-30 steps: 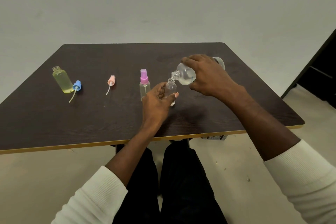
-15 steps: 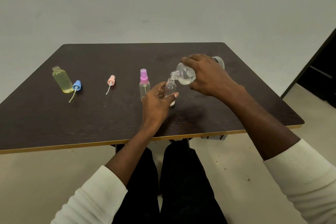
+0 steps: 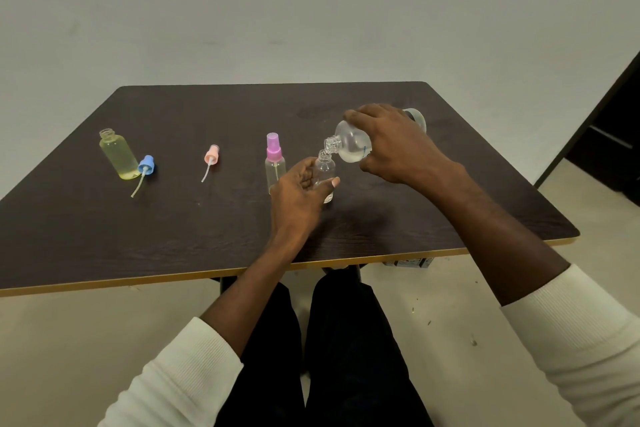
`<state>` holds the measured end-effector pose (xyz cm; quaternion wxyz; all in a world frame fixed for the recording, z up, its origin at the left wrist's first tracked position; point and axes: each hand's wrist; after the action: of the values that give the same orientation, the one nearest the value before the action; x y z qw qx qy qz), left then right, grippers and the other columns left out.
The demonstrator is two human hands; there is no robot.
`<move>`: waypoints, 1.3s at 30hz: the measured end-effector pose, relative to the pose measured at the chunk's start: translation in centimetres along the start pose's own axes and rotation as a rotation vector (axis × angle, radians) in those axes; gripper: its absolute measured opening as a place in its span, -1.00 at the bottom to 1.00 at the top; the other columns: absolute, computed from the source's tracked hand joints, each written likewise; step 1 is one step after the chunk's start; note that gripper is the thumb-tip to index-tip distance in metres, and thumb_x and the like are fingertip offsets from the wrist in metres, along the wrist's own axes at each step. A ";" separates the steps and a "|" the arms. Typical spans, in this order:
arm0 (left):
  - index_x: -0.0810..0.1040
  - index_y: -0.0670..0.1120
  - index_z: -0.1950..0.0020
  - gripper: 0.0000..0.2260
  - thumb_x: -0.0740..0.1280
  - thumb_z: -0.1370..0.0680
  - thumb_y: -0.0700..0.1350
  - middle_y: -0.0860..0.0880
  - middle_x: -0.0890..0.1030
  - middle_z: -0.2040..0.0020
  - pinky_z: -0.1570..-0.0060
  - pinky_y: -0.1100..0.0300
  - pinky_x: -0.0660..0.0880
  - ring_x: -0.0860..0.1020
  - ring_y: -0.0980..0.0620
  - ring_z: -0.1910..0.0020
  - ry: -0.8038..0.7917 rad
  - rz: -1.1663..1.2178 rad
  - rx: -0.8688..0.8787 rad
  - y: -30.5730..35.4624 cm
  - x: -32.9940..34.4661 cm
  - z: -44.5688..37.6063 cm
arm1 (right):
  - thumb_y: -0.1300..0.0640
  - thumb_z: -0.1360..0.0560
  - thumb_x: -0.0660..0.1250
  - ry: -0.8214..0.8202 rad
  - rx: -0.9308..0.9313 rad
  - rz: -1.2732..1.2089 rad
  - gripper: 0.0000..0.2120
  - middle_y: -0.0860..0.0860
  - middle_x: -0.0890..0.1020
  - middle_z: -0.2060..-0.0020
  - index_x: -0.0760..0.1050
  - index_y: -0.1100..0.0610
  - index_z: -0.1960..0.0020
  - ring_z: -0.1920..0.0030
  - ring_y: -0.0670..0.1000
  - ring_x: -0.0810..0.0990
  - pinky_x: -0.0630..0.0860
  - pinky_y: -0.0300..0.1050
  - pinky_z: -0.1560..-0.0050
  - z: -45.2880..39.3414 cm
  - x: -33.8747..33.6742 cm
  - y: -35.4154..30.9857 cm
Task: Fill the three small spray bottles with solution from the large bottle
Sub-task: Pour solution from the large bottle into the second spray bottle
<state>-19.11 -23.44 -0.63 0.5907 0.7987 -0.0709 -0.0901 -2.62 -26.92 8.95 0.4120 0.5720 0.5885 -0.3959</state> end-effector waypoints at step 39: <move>0.58 -0.12 -0.29 -0.59 0.56 -0.46 -0.17 0.01 0.72 -0.07 -0.19 0.00 0.61 0.68 0.09 -0.07 0.016 -0.013 -0.032 -0.6 0.1 -0.4 | 0.18 -0.34 0.41 0.016 -0.016 0.019 -0.39 0.04 0.52 -0.29 0.39 0.07 -0.38 -0.29 0.15 0.47 0.37 0.01 -0.21 -0.1 -0.1 -0.1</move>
<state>-18.93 -22.90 -1.05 0.6035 0.7902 -0.0595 -0.0887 -2.75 -26.82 9.08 0.4156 0.5773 0.5896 -0.3827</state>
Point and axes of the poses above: each hand's wrist, its own z-axis away from the middle knuckle, its own x-axis out of the palm, y = z × x
